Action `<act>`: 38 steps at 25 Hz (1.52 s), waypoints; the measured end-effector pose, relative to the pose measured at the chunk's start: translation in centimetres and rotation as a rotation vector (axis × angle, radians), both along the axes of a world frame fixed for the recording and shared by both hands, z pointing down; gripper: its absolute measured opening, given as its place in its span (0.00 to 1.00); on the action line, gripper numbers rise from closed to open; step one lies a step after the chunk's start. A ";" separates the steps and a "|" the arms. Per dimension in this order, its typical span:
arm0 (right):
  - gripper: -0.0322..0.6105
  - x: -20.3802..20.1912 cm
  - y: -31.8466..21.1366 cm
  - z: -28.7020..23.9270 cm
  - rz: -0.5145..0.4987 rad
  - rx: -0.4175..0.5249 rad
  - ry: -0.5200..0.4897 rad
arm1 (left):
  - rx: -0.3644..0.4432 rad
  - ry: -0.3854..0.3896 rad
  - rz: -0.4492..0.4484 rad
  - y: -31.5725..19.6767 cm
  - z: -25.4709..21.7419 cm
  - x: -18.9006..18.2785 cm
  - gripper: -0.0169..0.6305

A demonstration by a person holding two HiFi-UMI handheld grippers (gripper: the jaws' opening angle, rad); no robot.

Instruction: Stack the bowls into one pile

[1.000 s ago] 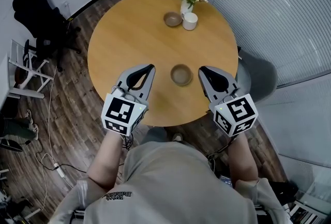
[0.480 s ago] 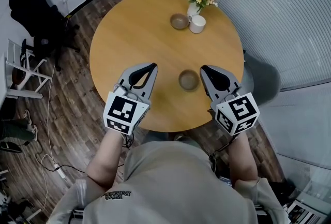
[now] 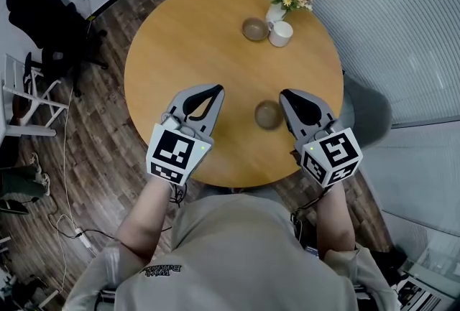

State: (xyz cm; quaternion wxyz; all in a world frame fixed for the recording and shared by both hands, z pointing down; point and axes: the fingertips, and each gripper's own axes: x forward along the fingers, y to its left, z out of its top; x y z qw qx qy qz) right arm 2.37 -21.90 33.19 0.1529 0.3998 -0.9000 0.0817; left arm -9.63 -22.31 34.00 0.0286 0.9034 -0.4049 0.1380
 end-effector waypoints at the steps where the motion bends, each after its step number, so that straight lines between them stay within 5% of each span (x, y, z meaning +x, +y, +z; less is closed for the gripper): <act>1: 0.11 0.1 -0.2 0.2 0.001 -0.003 0.004 | -0.002 0.001 -0.001 -0.2 0.1 0.0 0.05; 23: 0.11 5.2 -4.5 1.8 0.005 0.027 0.051 | -0.045 -0.023 -0.069 -2.1 1.7 2.8 0.05; 38: 0.11 3.6 -9.8 -1.2 -0.139 0.123 0.120 | 0.035 -0.007 -0.061 -6.1 -1.0 4.3 0.05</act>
